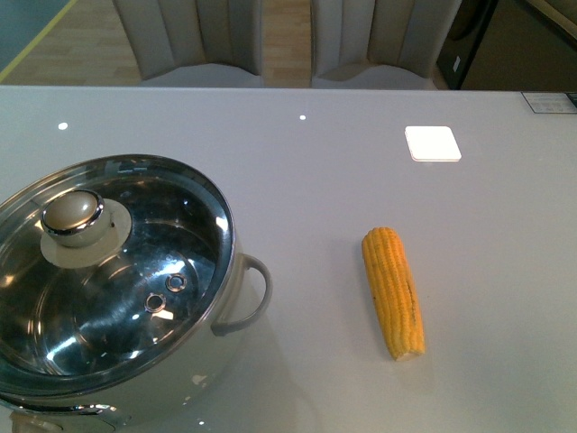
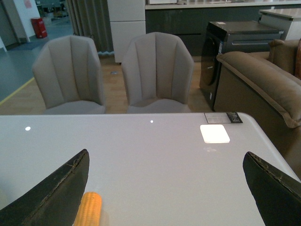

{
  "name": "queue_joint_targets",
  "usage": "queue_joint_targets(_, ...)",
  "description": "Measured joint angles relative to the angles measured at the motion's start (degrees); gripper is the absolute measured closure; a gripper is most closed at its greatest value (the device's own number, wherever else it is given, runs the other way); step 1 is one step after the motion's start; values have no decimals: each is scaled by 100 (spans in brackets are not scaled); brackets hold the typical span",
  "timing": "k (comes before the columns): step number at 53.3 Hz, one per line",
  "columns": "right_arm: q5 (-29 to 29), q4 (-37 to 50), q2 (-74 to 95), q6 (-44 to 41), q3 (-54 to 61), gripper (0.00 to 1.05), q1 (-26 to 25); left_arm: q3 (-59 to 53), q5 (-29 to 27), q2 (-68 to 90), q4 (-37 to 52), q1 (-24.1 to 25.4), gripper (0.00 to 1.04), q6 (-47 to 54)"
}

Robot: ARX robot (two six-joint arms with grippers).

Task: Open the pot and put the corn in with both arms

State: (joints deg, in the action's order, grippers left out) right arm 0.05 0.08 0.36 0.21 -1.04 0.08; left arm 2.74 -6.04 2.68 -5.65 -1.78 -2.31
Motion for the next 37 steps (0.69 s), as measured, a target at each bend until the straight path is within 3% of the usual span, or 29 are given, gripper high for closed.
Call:
queue_joint_targets(4, 4, 0, -4, 0, 0, 9, 2, 463, -977, 789, -1180, -203, 7, -343)
queue_joint_targets(8, 9, 0, -7, 0, 0, 9, 2, 540, -1285, 1187, -1672, -234, 7, -498)
queue_joint_targets(12, -2, 0, -7, 0, 0, 9, 0, 586, -1241, 1453, -1650, -269, 7, -610)
queue_joint_targets(27, -2, 0, -7, 0, 0, 9, 0, 1069, -885, 4041, 835, -205, 7, -247)
queue_joint_targets(37, -2, 0, -7, 0, 0, 9, 2, 1768, -951, 6207, 2509, -726, 7, -157)
